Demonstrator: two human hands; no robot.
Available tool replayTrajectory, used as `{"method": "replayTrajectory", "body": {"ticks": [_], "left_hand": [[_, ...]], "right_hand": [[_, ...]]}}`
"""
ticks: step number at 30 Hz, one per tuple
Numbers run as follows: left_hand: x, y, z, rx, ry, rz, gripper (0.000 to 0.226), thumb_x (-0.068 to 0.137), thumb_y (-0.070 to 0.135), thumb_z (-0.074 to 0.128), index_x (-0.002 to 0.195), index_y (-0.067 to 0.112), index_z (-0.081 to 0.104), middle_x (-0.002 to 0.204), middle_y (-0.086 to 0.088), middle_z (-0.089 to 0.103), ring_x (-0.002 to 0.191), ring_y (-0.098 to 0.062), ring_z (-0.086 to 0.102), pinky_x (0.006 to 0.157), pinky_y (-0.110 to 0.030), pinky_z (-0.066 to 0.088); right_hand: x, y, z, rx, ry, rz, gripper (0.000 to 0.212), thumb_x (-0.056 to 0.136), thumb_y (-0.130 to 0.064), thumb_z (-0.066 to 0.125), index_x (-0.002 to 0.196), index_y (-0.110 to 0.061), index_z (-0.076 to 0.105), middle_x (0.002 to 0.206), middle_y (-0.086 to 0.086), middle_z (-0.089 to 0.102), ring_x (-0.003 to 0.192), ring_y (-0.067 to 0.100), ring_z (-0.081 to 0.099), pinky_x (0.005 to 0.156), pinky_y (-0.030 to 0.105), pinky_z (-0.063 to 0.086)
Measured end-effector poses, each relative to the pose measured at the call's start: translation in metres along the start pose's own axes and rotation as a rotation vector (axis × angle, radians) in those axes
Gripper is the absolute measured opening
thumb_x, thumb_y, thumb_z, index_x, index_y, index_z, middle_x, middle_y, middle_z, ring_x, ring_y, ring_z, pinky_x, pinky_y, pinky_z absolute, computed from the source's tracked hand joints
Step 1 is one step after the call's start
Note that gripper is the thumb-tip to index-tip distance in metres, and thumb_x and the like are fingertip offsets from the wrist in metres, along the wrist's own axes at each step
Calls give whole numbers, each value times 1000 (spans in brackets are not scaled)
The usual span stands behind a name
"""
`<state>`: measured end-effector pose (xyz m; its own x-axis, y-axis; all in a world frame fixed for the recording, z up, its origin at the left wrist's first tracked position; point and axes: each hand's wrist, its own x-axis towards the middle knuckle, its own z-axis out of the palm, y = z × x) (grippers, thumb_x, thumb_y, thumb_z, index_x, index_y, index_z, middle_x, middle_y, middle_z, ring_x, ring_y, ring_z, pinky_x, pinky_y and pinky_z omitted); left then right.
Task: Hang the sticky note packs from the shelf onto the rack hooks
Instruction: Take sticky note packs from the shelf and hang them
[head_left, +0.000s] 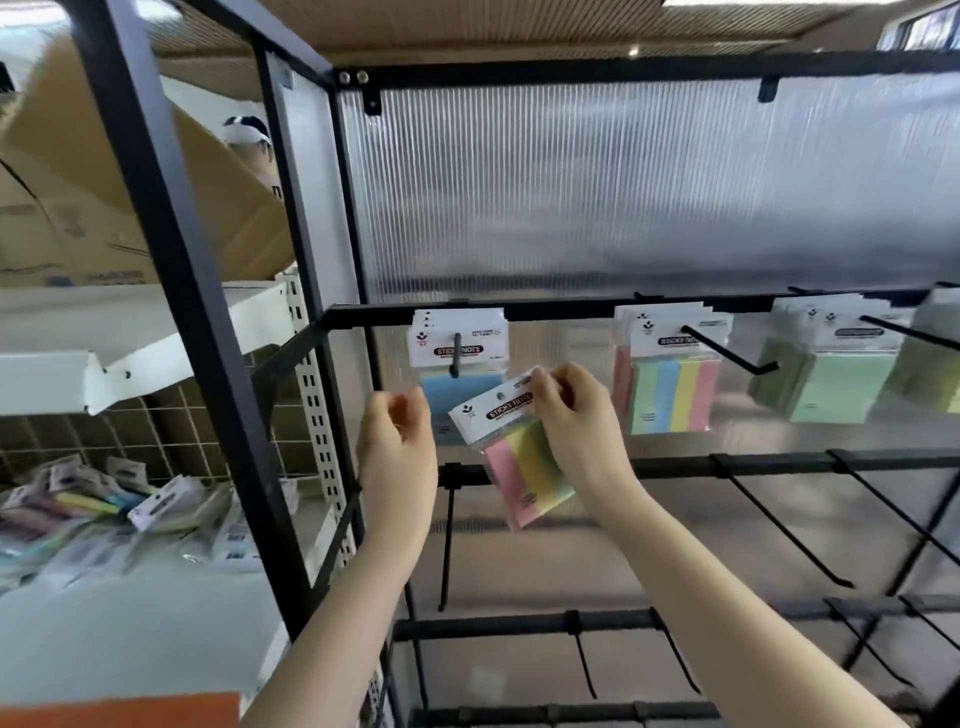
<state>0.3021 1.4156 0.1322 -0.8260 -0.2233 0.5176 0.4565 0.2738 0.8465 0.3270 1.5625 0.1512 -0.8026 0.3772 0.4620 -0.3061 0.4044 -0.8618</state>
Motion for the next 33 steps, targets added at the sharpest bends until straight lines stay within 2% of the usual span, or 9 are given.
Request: {"method": "replayTrajectory", "body": {"ticks": [2, 5, 8, 10, 14, 19, 24, 28, 33], "left_hand": [[-15, 11, 3, -73, -92, -54, 36, 96, 45, 41, 80, 14, 51, 74, -3, 54, 66, -7, 52, 63, -19, 40], [-37, 35, 12, -136, -243, -16, 45, 89, 51, 41, 62, 17, 46, 52, 7, 48, 50, 0, 44, 51, -12, 34], [-56, 52, 28, -233, -363, 45, 46, 85, 48, 49, 75, 4, 59, 64, -9, 61, 57, -4, 52, 55, -15, 38], [-65, 65, 39, -285, -359, 95, 36, 89, 40, 52, 78, 7, 61, 65, -3, 62, 58, 0, 53, 53, -10, 38], [-76, 91, 58, -305, -363, 211, 27, 95, 25, 53, 69, 23, 49, 55, 21, 52, 54, 5, 49, 52, -4, 34], [-82, 115, 84, -280, -403, 282, 29, 95, 28, 54, 67, 27, 46, 58, 19, 53, 57, 2, 50, 56, -6, 36], [-81, 122, 104, -315, -405, 284, 34, 95, 25, 55, 68, 6, 48, 57, 5, 44, 54, -4, 41, 53, -12, 33], [-78, 124, 109, -345, -394, 272, 37, 96, 21, 55, 63, 13, 39, 51, 11, 39, 50, -3, 36, 51, -11, 31], [-75, 123, 116, -333, -371, 282, 35, 96, 20, 55, 63, 16, 42, 52, 12, 41, 53, -3, 40, 53, -13, 33]], "right_hand": [[-10, -2, -13, 21, 41, -22, 37, 99, -28, 49, 78, 3, 44, 69, 9, 45, 61, 15, 37, 55, 29, 31], [-25, -5, -34, 51, 107, -75, 40, 100, -28, 47, 79, 6, 42, 66, 6, 38, 59, 11, 32, 53, 26, 28], [-38, -6, -56, 83, 148, -109, 36, 100, -28, 45, 81, 3, 43, 67, 6, 41, 60, 14, 35, 56, 31, 32], [-45, -5, -71, 108, 173, -111, 33, 99, -29, 45, 81, -2, 43, 67, 2, 44, 59, 14, 37, 55, 32, 34], [-55, -7, -102, 87, 200, -166, 16, 97, -26, 51, 85, -17, 47, 67, -18, 55, 58, -2, 49, 53, 11, 39], [-49, -13, -138, 74, 277, -235, 12, 94, -25, 58, 85, -27, 51, 77, -18, 62, 65, -1, 58, 57, 11, 45], [-36, -9, -155, 92, 285, -225, 15, 93, -26, 61, 80, -25, 52, 68, -8, 58, 59, 0, 51, 55, 14, 43], [-24, -4, -160, 112, 263, -226, 11, 92, -20, 61, 82, -22, 56, 69, -18, 61, 62, -4, 54, 57, 8, 41], [-15, 3, -162, 125, 255, -253, 9, 92, -18, 62, 84, -21, 58, 72, -15, 64, 63, -1, 57, 58, 10, 43]]}}
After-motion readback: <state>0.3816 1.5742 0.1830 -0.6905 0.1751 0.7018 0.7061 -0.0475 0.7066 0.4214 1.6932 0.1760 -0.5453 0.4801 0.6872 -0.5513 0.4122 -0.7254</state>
